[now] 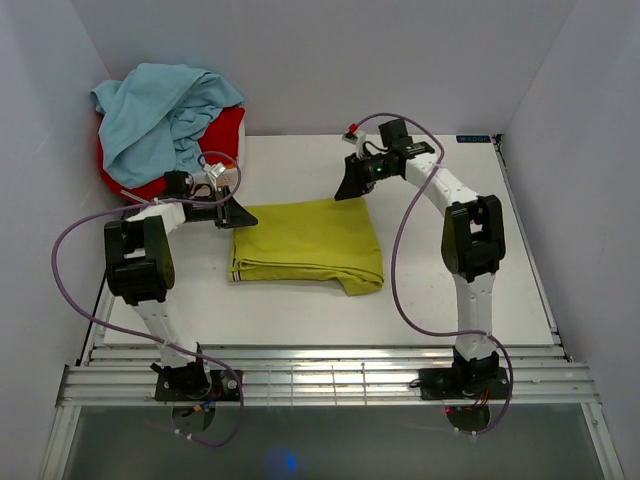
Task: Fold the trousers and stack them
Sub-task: Neatly place the folded trousers to the corner
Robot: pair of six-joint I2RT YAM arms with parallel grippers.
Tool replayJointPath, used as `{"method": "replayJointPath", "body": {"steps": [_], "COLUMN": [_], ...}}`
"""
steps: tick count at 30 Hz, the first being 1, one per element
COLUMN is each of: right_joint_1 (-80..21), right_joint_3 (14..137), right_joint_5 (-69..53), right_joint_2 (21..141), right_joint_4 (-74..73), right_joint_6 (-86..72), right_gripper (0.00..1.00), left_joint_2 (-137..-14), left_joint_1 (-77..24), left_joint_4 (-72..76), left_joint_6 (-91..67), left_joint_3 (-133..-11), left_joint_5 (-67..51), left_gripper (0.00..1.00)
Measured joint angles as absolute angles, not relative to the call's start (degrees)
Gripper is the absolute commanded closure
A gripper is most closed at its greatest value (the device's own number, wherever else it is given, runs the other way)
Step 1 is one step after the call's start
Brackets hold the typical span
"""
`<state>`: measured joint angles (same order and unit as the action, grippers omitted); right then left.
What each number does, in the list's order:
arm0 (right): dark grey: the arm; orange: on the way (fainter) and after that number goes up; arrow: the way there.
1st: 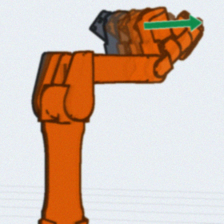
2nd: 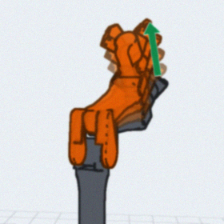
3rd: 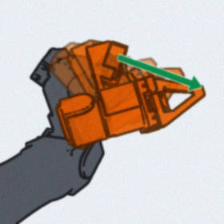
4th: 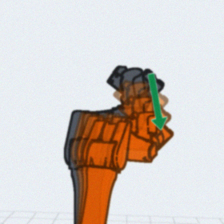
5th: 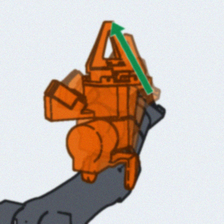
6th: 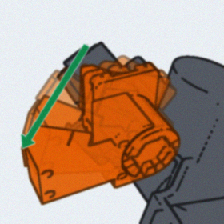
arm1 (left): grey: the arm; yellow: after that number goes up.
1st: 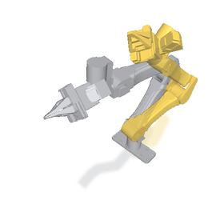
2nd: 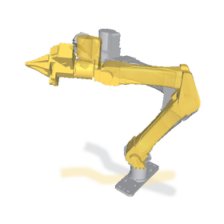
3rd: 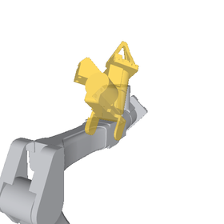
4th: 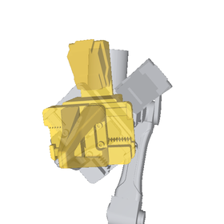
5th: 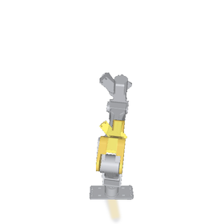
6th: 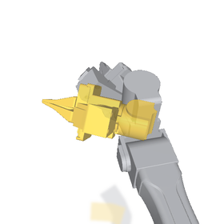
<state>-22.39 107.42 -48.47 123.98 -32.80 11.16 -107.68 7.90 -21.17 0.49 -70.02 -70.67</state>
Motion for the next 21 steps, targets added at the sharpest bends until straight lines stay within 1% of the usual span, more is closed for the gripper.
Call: {"method": "replayJointPath", "body": {"steps": [2, 4, 6, 8, 9, 10, 12, 13, 14, 15, 16, 18, 21], "right_joint_1": [-18.94, -16.69, -15.57, -14.85, -14.61, -14.39, -13.76, -13.74, -13.78, -13.85, -13.91, -14.26, -14.39], "right_joint_3": [108.92, 110.52, 111.46, 111.63, 111.44, 110.93, 110.83, 110.83, 110.83, 110.83, 110.83, 110.15, 105.93], "right_joint_5": [-50.89, -52.40, -52.88, -52.84, -52.73, -54.39, -56.84, -56.16, -55.64, -55.18, -54.68, -53.67, -53.34], "right_joint_2": [125.64, 128.68, 132.27, 136.70, 138.87, 140.62, 140.90, 140.46, 140.18, 139.79, 139.31, 137.08, 129.62], "right_joint_4": [-31.51, -30.59, -29.76, -29.58, -29.65, -29.43, -29.19, -29.54, -29.87, -30.22, -30.76, -31.79, -32.49], "right_joint_6": [10.35, 9.69, 9.45, 9.34, 9.34, 8.95, 8.95, 9.19, 9.26, 9.34, 9.34, 9.63, 9.15], "right_gripper": [0.63, 0.57, 0.52, 0.48, 0.47, 0.45, 0.45, 0.43, 0.41, 0.34, 0.32, 0.26, 0.23], "left_joint_2": [-110.89, -114.67, -118.41, -122.19, -123.83, -124.70, -125.25, -125.14, -124.84, -124.33, -123.66, -121.75, -115.63], "left_joint_1": [7.27, 7.09, 7.35, 7.81, 8.14, 8.38, 8.88, 8.95, 8.99, 8.99, 8.99, 8.99, 9.06], "left_joint_4": [-17.63, -13.47, -9.65, -6.85, -6.07, -5.56, -4.91, -5.02, -5.96, -7.77, -11.09, -18.24, -28.51], "left_joint_6": [-4.16, -8.21, -12.36, -16.97, -19.20, -20.93, -22.98, -23.20, -22.37, -21.23, -19.29, -13.52, -2.87], "left_joint_3": [-68.86, -68.86, -68.97, -69.65, -70.28, -70.74, -71.70, -72.58, -73.63, -74.48, -75.22, -76.44, -77.52], "left_joint_5": [-70.13, -68.84, -67.46, -67.05, -67.68, -68.60, -69.78, -69.80, -69.67, -69.52, -69.34, -68.66, -67.66], "left_gripper": [0.61, 0.59, 0.58, 0.56, 0.54, 0.48, 0.43, 0.39, 0.37, 0.35, 0.33, 0.33, 0.33]}}
